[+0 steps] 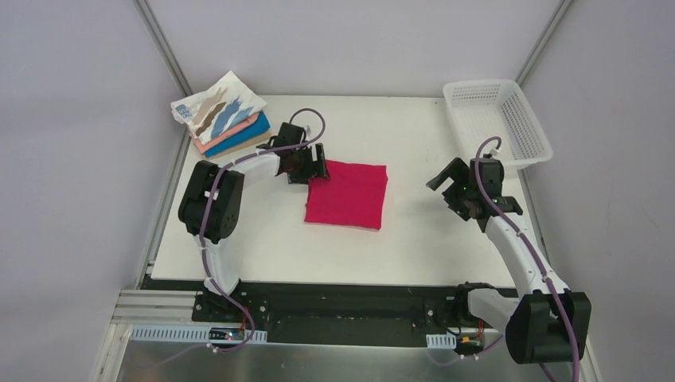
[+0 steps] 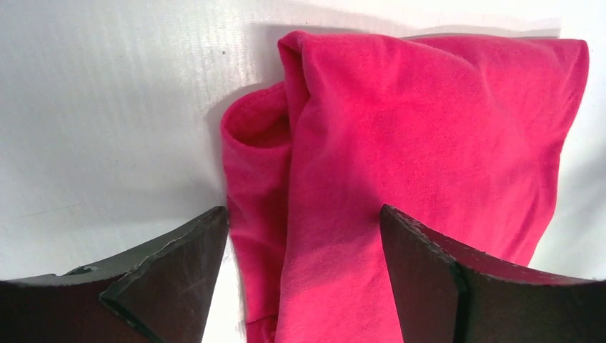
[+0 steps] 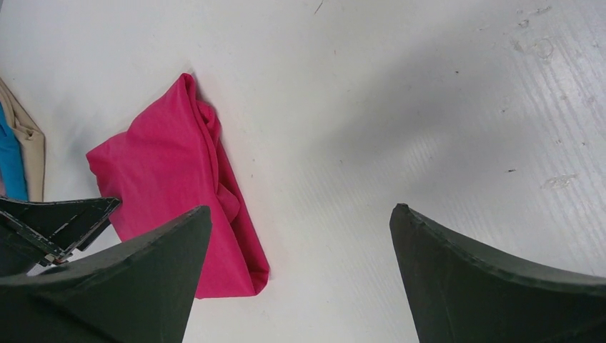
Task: Fold and stack the t-shirts
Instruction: Put the neatly folded tshirt into the corner of the board with the left arm
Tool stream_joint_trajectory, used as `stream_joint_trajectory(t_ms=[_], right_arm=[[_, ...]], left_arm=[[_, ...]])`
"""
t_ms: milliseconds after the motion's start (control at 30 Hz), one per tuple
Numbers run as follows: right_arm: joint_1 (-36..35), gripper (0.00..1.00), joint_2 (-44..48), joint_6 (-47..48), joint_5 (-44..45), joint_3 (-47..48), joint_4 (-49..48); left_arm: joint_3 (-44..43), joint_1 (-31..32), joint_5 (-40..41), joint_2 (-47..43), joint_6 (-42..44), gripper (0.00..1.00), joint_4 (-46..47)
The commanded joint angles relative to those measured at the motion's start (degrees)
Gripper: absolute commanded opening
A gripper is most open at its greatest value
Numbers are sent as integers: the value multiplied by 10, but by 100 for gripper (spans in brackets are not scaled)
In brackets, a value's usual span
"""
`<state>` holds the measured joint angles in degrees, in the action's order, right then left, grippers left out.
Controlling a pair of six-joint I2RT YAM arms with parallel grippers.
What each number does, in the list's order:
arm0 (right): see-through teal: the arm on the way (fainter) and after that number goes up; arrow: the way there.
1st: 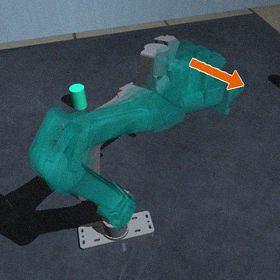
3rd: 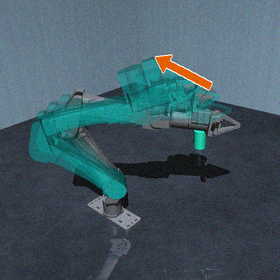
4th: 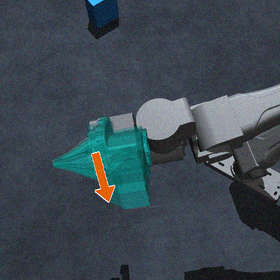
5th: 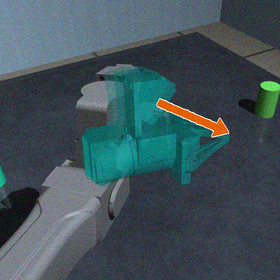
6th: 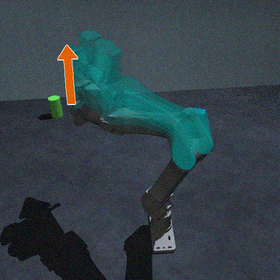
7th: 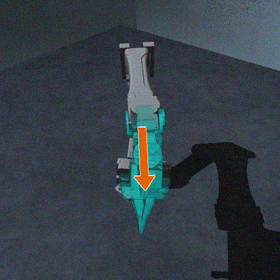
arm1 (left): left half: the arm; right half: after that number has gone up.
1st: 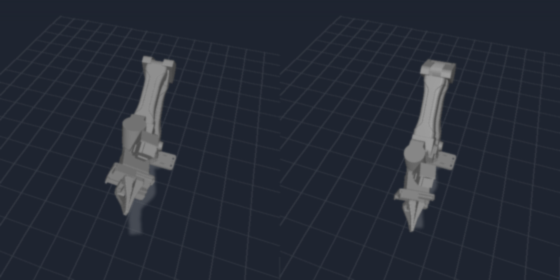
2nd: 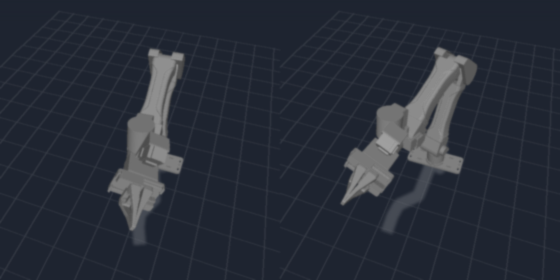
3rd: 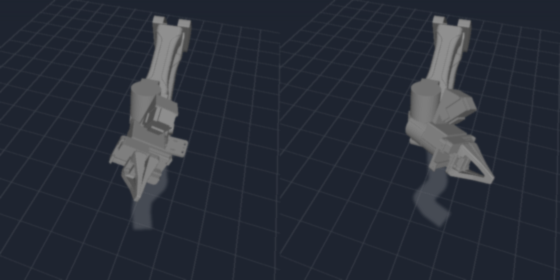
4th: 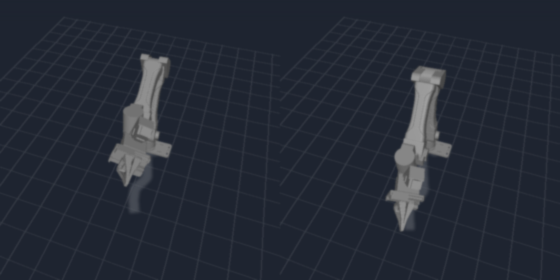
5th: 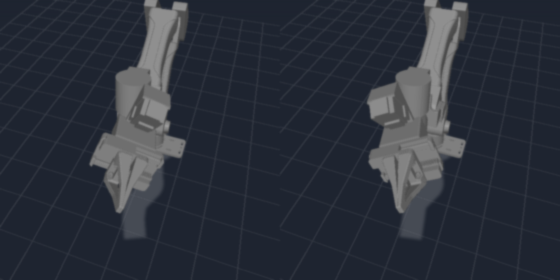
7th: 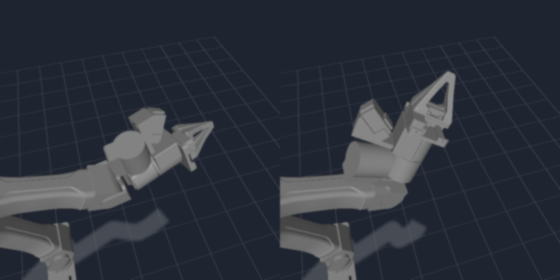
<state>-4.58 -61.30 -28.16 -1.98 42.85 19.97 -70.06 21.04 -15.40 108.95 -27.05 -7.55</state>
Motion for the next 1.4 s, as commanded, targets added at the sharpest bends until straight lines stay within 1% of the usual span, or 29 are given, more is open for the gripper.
stream_joint_trajectory(t_ms=[0, 133, 233, 333, 400, 533, 567, 667, 733, 833, 900, 1100, 1167, 1300, 1367], right_arm=[[3, 100, 14, 14, -2, -2, -2], [3, 100, 22, 16, 1, -4, -2], [4, 100, 26, 17, 6, -7, -2], [4, 100, 30, 19, 15, -10, -2], [5, 100, 30, 19, 15, -11, -3], [6, 100, 30, 21, 15, -14, -4], [6, 100, 30, 21, 15, -14, -5], [6, 100, 32, 22, 35, -16, -6], [6, 100, 34, 23, 35, -19, -10], [6, 100, 38, 27, 37, -28, -22], [6, 100, 41, 27, 36, -33, -30], [6, 100, 46, 27, 34, -34, -36], [6, 100, 49, 27, 35, -36, -36], [6, 99, 49, 27, 41, -38, -40], [6, 99, 45, 27, 40, -37, -43]], left_arm=[[5, 14, -10, 33, 4, 76, -26], [8, 36, 23, 36, 2, 68, -27], [1, 55, 76, 43, 0, 57, -40], [-24, 81, 155, 57, 4, 45, -67], [-39, 94, 197, 65, 7, 34, -86], [-64, 101, 247, 78, 0, 4, -103], [-71, 101, 260, 79, 0, 0, -110], [-93, 101, 308, 77, 16, 0, -118], [-105, 101, 362, 71, 29, 0, -120], [-133, 98, 446, 67, 70, 0, -120], [-161, 93, 481, 65, 102, 0, -120], [-249, 62, 530, 92, 192, 0, -116], [-281, 49, 536, 106, 236, 0, -110], [-326, 27, 563, 129, 325, 0, -62], [-343, 12, 563, 137, 360, 0, -37]])
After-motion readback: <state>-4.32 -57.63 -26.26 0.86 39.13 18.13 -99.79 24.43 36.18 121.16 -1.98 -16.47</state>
